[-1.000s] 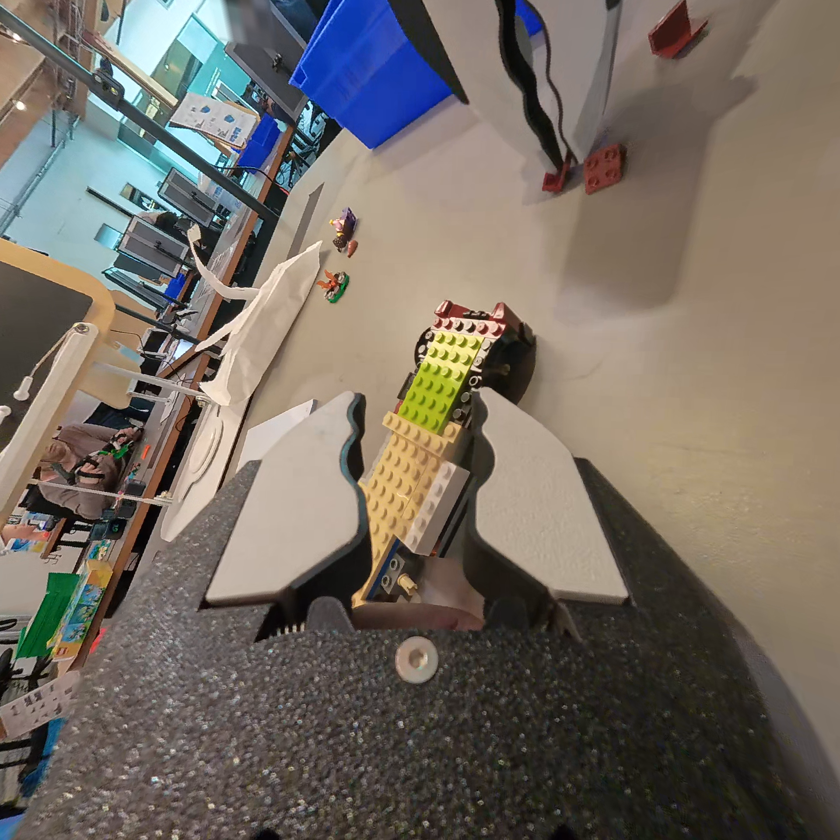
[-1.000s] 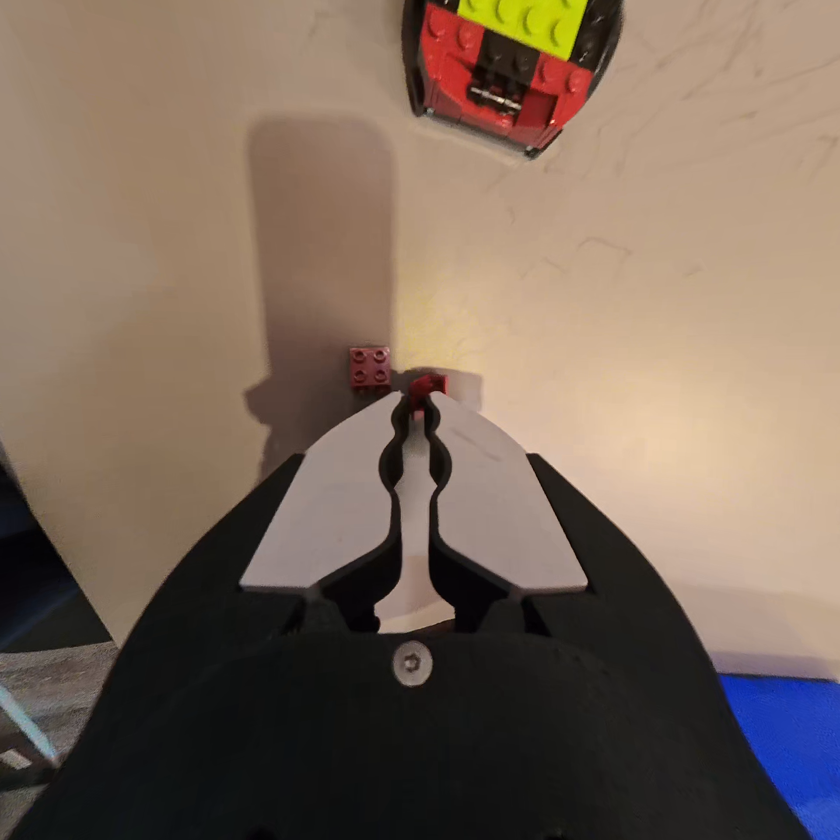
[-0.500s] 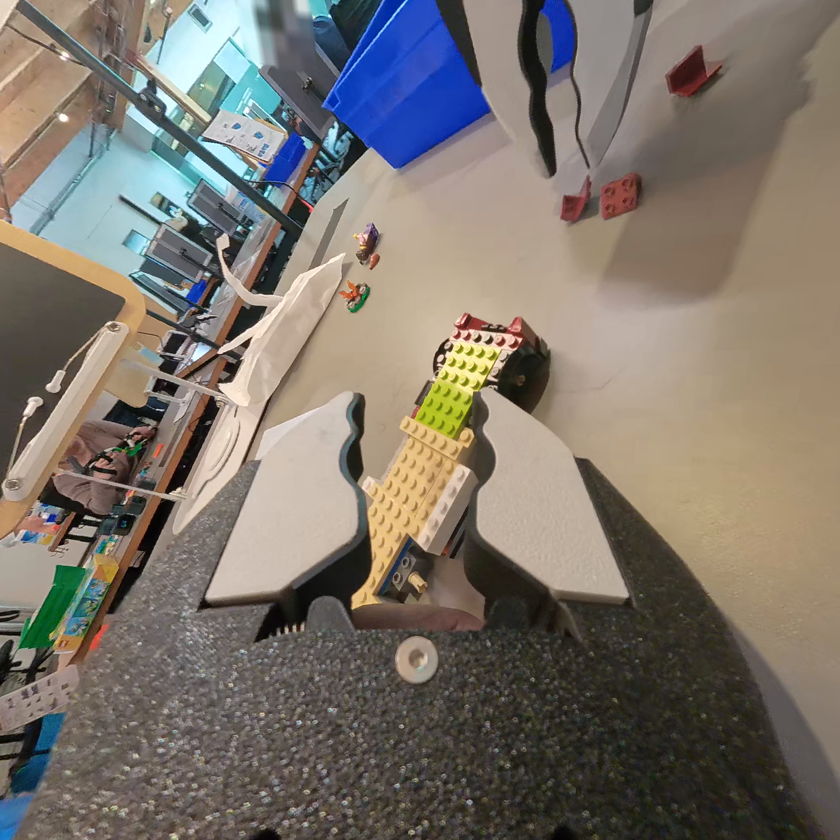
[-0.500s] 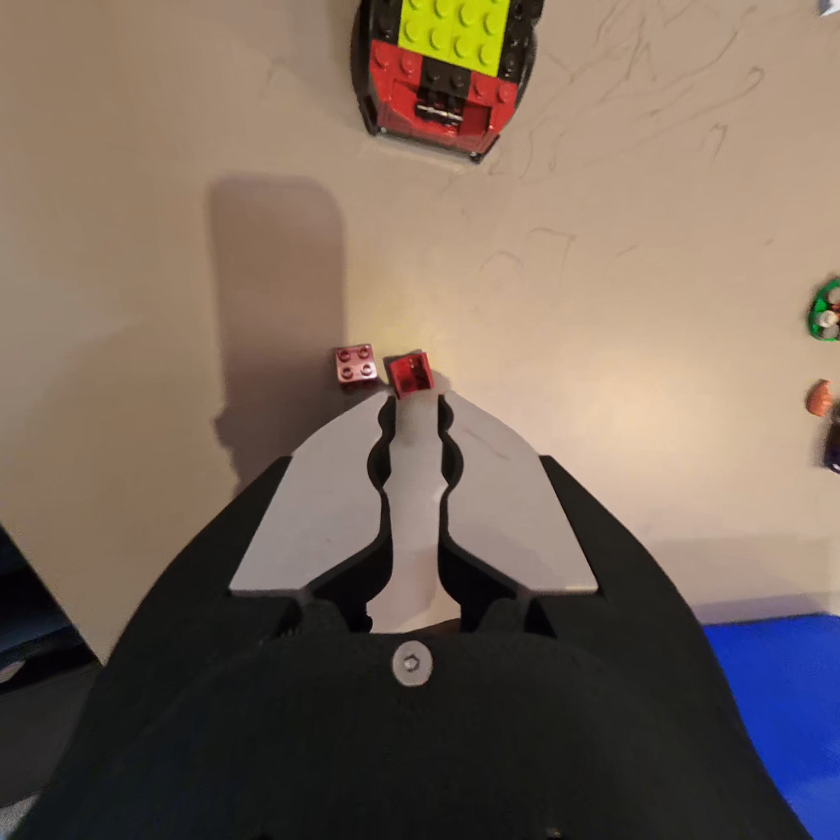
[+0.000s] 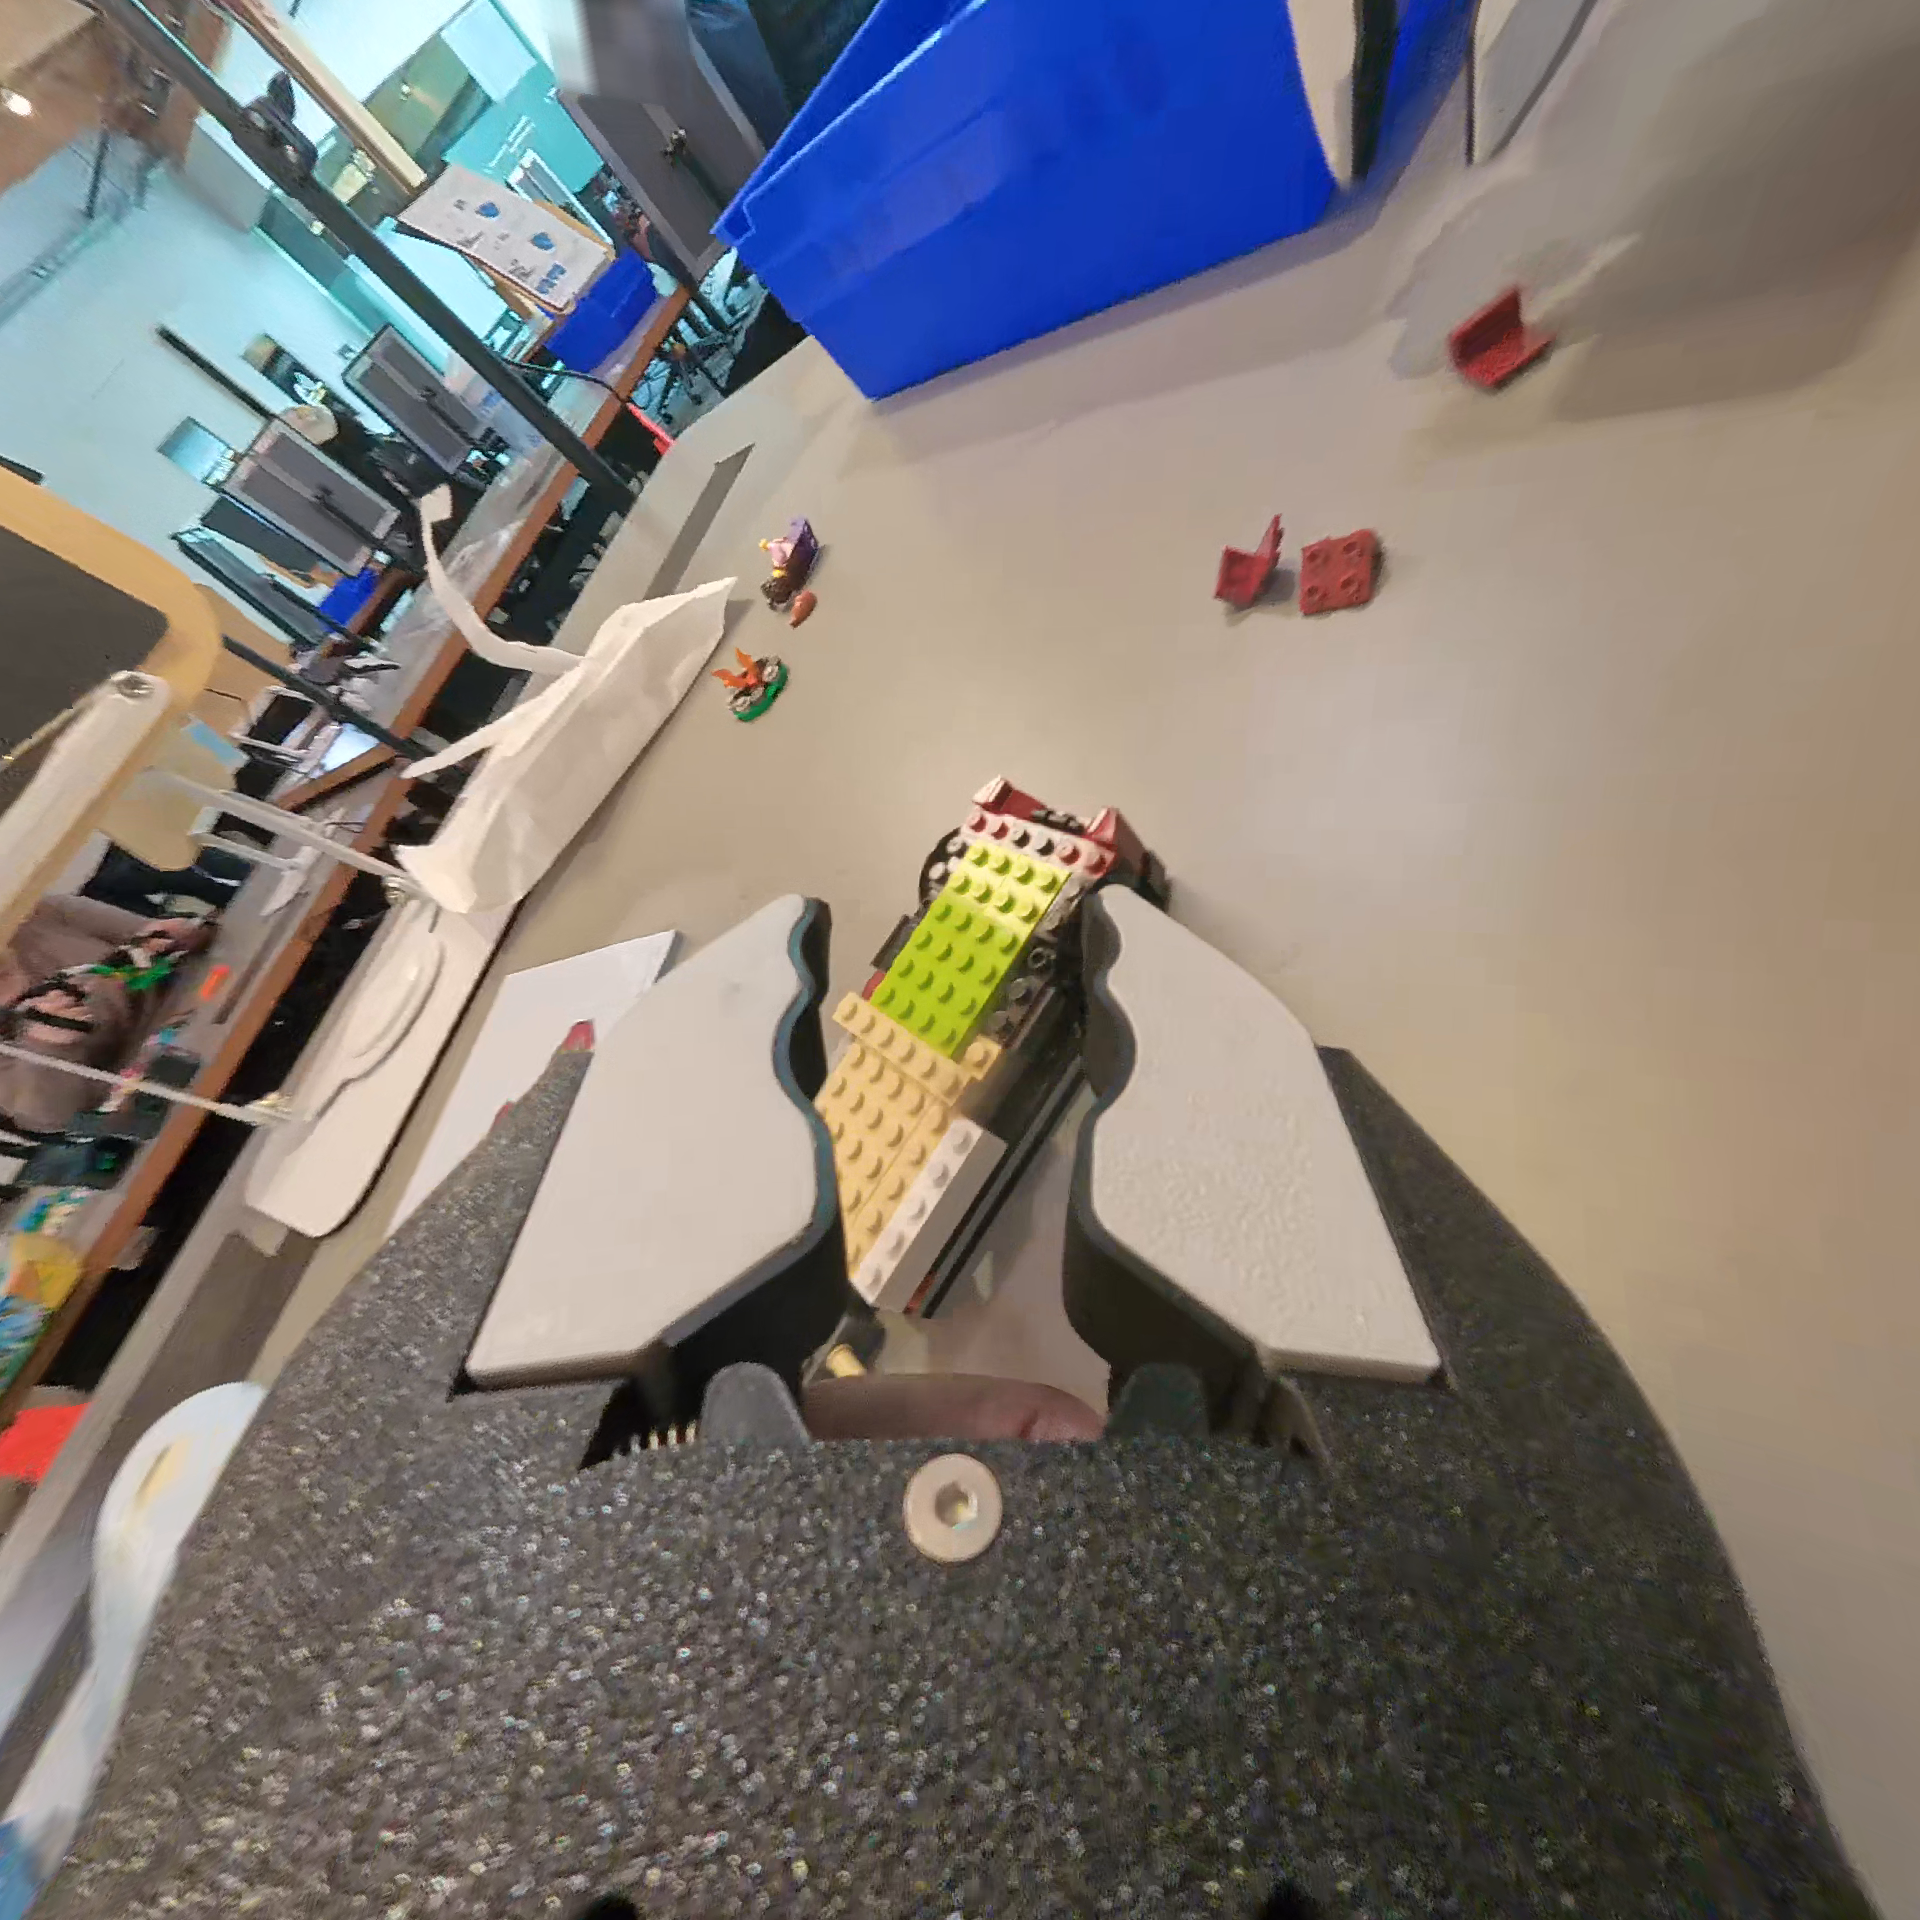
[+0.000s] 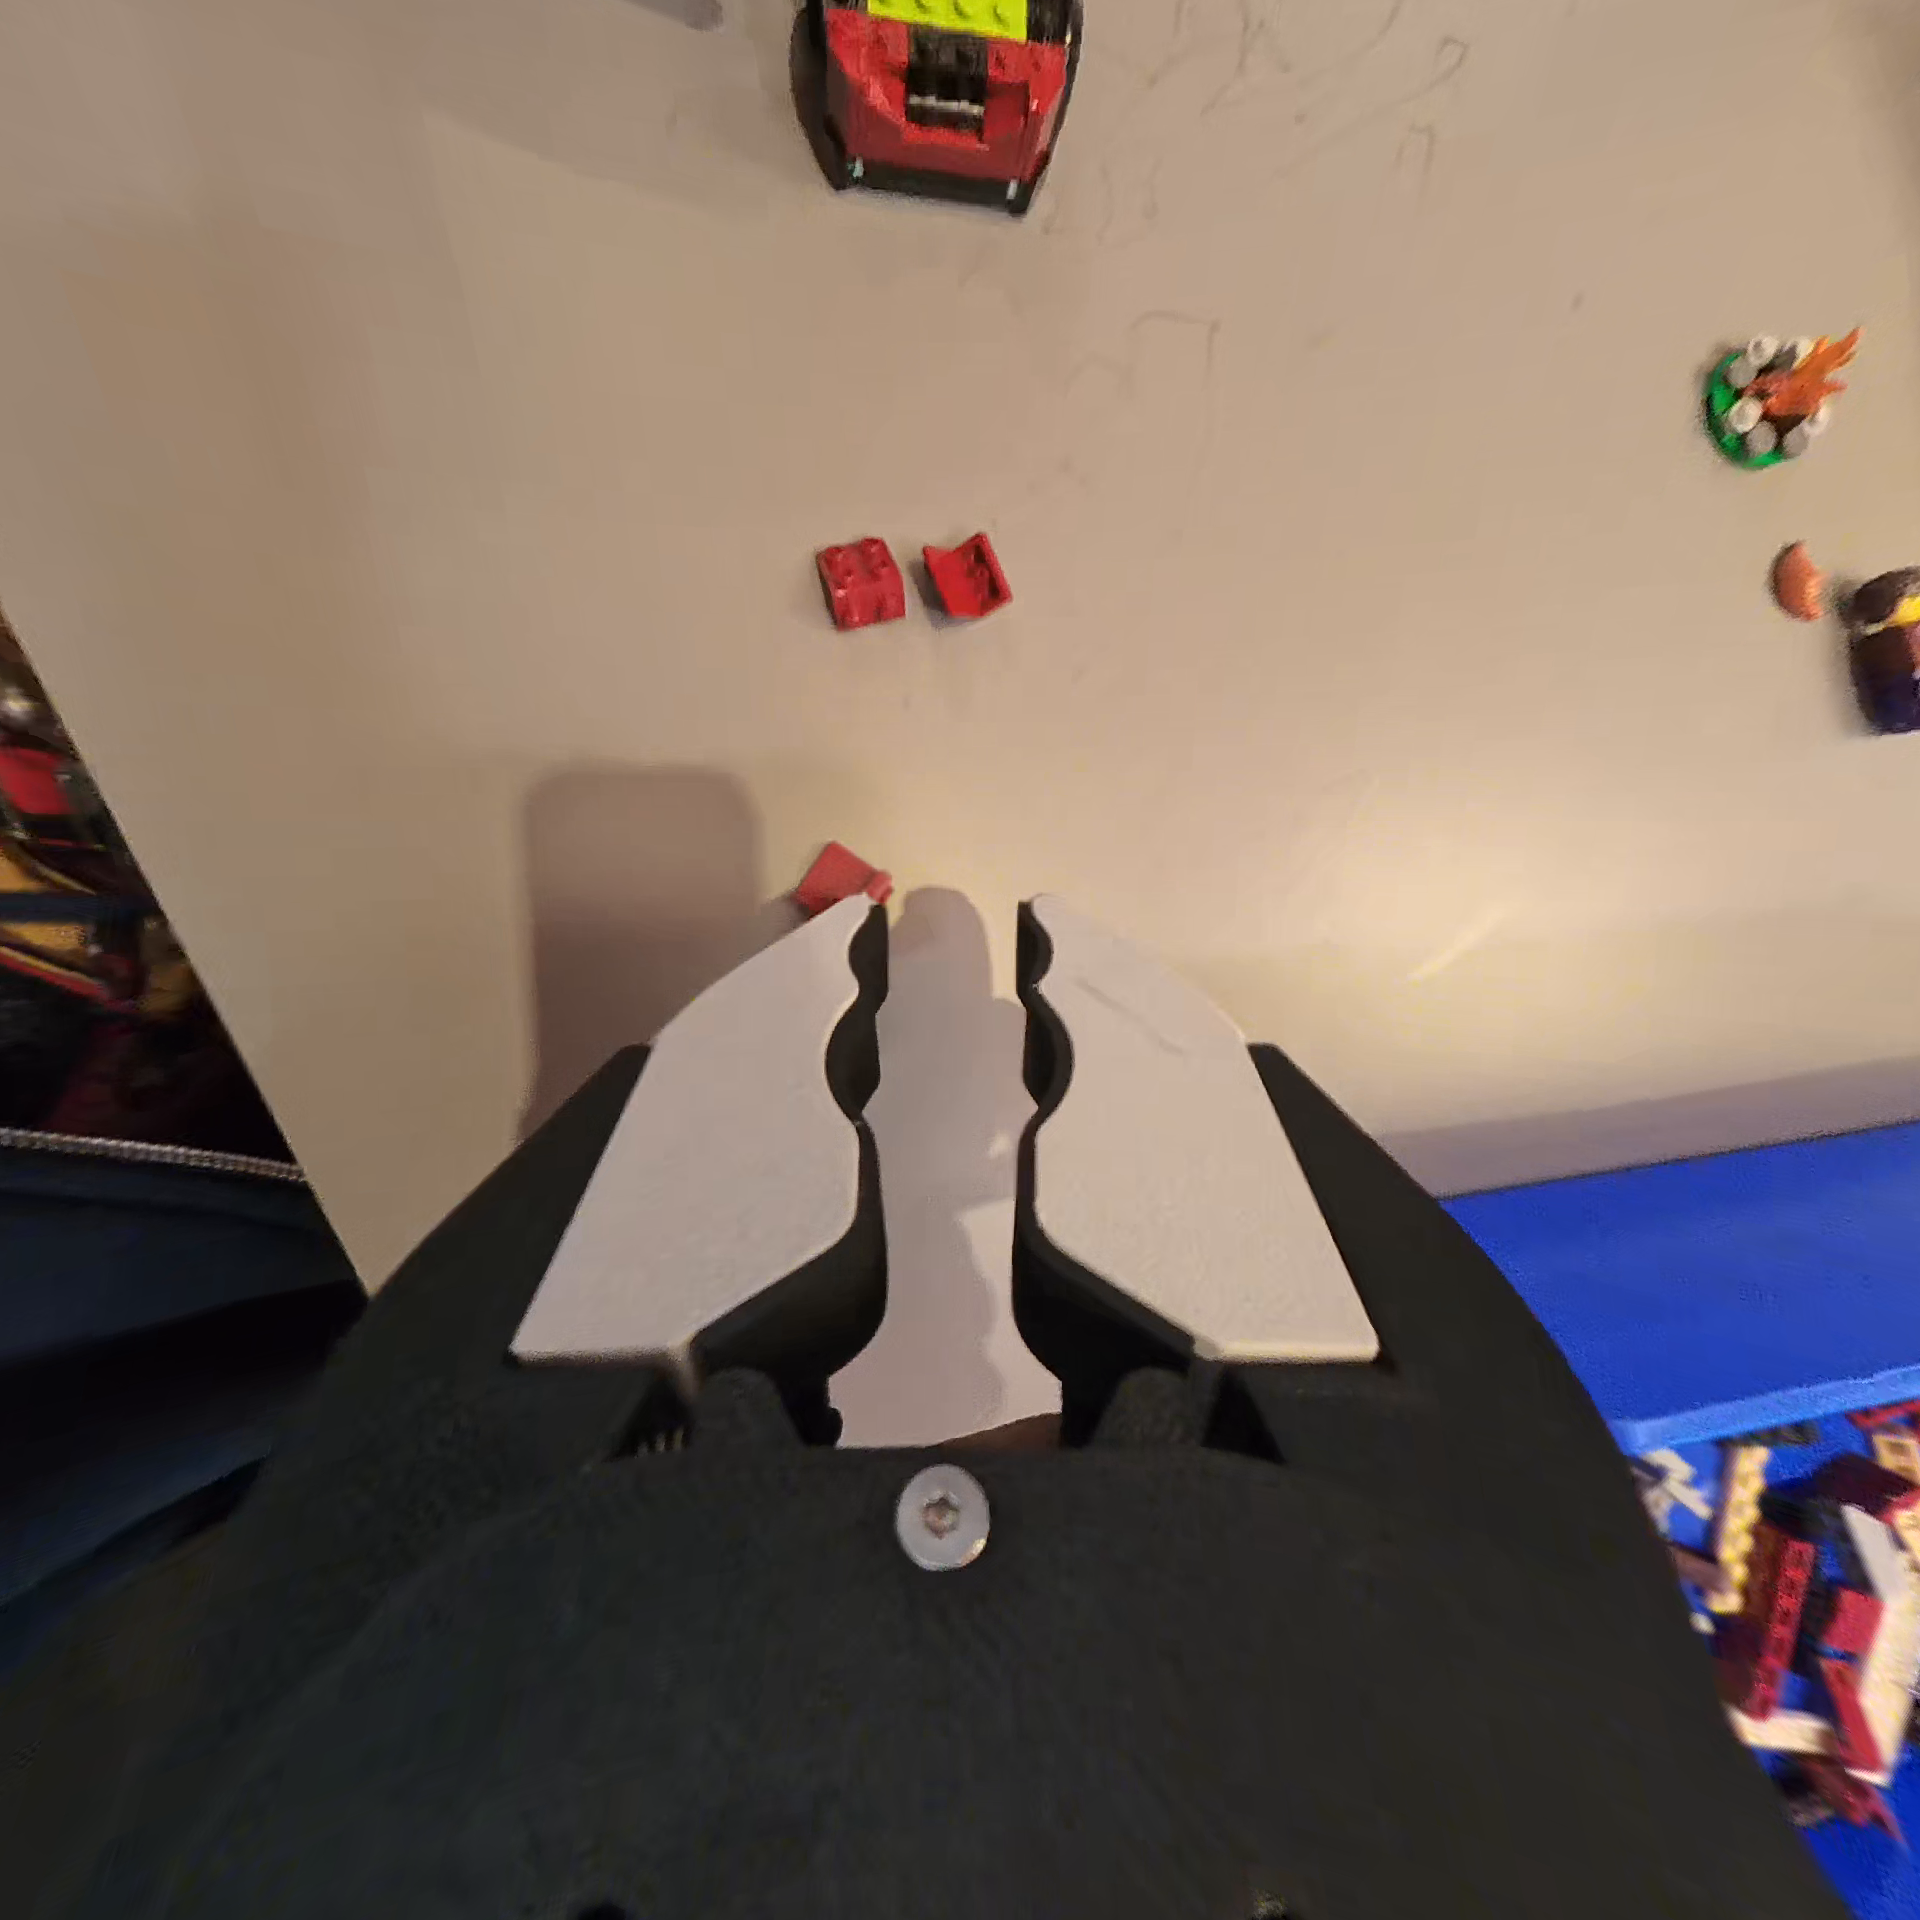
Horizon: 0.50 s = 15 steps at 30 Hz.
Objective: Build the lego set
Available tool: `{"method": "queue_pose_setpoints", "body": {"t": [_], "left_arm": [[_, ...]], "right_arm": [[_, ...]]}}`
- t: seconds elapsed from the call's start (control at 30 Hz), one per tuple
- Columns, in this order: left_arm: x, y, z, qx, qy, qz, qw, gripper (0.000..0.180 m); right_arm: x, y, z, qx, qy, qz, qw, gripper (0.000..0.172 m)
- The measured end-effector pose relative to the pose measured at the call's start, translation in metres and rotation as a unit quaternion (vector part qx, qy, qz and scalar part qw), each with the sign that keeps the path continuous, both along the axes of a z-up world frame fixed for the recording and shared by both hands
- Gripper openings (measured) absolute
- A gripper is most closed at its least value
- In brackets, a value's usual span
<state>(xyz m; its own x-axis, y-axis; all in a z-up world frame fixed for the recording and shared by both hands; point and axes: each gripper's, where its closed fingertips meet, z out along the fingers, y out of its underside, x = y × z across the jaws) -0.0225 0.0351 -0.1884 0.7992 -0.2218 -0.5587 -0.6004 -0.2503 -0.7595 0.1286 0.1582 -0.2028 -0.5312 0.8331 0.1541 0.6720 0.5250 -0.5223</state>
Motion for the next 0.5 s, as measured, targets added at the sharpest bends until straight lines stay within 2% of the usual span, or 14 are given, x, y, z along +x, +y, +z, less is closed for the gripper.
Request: {"method": "queue_pose_setpoints", "body": {"t": [0.1, 0.23, 0.5], "left_arm": [[0.011, 0.004, 0.0, -0.015, -0.03, -0.019, 0.999, 0.047], [0.02, 0.008, -0.016, -0.071, -0.028, -0.043, 0.996, 0.049], [0.028, 0.011, -0.027, -0.127, -0.055, -0.055, 0.989, 0.051]], "right_arm": [[0.009, 0.006, -0.011, -0.005, -0.008, 0.008, 1.0, 0.023], [0.011, 0.013, -0.022, 0.01, -0.011, 0.053, 0.998, 0.024], [0.009, 0.01, -0.028, -0.012, -0.018, 0.133, 0.991, 0.025]]}}
